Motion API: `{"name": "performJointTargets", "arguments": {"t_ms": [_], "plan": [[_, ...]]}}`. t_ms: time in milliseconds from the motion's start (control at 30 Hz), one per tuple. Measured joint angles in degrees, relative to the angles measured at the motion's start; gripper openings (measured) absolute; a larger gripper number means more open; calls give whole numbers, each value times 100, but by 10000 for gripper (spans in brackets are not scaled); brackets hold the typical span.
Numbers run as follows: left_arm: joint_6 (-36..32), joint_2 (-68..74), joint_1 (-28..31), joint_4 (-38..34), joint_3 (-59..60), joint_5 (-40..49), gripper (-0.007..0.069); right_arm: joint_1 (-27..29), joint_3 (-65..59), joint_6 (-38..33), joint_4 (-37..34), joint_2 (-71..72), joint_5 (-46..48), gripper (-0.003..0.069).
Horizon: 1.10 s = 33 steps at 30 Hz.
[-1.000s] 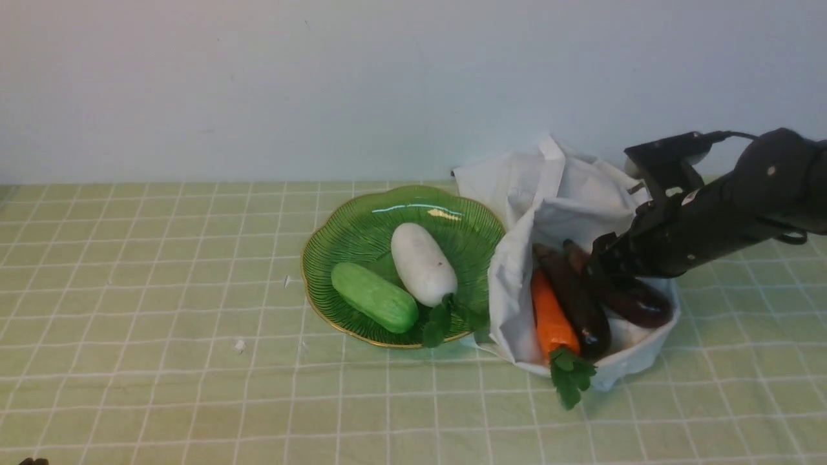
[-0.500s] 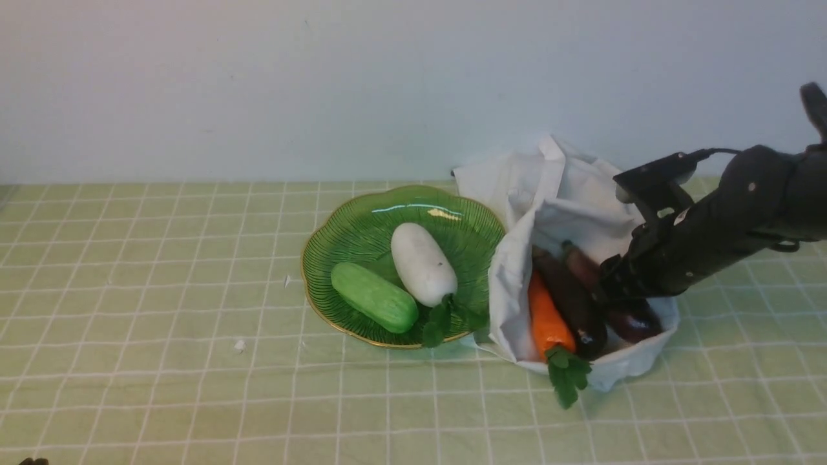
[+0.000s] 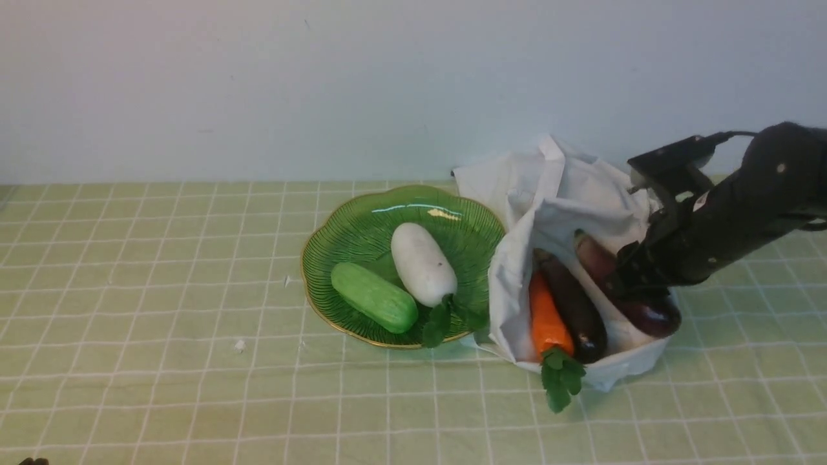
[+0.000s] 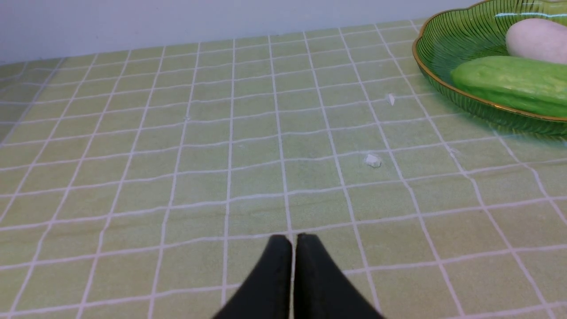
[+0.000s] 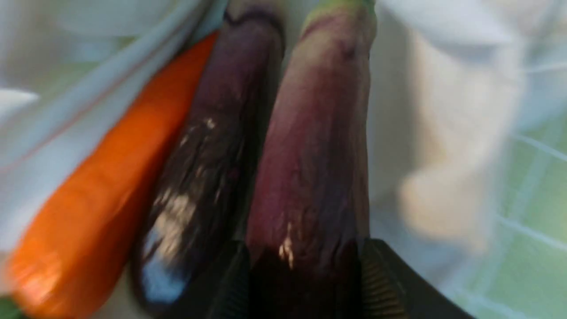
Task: Take vegetables from bag on green coffee tablecloth place on plate.
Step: 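Take the eggplant out of the bag and place it on the plate with the right gripper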
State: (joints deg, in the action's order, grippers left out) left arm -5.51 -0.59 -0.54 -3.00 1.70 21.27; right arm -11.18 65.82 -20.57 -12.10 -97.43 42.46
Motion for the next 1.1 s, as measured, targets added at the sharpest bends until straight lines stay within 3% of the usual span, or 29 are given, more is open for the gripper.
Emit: {"name": "performJointTargets", "arguments": {"t_ms": [167, 233, 267, 367, 433, 467, 533, 700, 1100], "plan": [[0, 0, 0, 0, 0, 0, -4, 0, 0, 513, -114, 807, 541, 297], [0, 0, 0, 0, 0, 0, -4, 0, 0, 519, -405, 1042, 538, 296], [0, 0, 0, 0, 0, 0, -4, -7, 0, 416, -904, 1229, 462, 296], [0, 0, 0, 0, 0, 0, -4, -203, 0, -332, -1954, 1268, 121, 296], [0, 0, 0, 0, 0, 0, -4, -328, 0, -591, -2298, 1201, 33, 296], [0, 0, 0, 0, 0, 0, -4, -598, 0, -1267, -2928, 984, -249, 296], [0, 0, 0, 0, 0, 0, -4, -910, 64, -1851, -3370, 679, -588, 296], [0, 0, 0, 0, 0, 0, -4, -1383, 523, -2463, -3664, -155, -1437, 296], [0, 0, 0, 0, 0, 0, -4, -1427, 1408, -2523, -3766, -1625, -2121, 296]]}}
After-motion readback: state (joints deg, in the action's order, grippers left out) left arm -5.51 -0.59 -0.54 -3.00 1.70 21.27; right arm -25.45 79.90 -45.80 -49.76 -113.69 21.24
